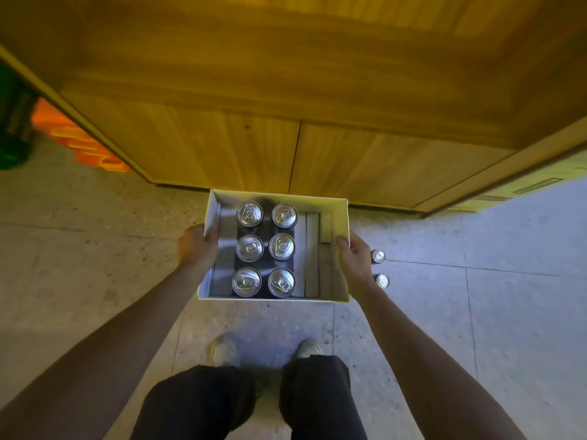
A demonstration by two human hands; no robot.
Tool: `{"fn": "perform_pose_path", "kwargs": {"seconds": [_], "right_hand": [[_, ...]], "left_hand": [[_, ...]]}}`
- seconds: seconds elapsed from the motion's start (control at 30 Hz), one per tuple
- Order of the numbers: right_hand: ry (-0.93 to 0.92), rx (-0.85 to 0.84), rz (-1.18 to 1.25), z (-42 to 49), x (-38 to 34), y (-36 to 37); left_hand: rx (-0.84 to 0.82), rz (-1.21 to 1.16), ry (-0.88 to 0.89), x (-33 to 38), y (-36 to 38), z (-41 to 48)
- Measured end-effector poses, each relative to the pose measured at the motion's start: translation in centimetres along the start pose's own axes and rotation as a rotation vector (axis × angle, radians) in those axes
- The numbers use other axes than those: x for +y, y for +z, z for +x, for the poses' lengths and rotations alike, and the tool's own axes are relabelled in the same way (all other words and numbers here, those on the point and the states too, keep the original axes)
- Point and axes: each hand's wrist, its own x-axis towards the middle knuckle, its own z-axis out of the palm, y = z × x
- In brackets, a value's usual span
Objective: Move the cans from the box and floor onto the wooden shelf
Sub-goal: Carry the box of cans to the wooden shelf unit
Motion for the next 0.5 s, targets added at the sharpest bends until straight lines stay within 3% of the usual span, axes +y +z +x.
{"fn": "perform_pose_path", "kwargs": {"seconds": [0.3,0.5], "right_hand": [[0.01,-0.017,0.039,14.8,18.4,12.9],[0.01,0.0,0.028,21.2,27.1,17.2]], "left_hand": [[0.017,-0.142,-0.057,-14.3,18.0,13.8],[-0.018,-0.17,-0.047,-20.3,26.6,19.6]]}}
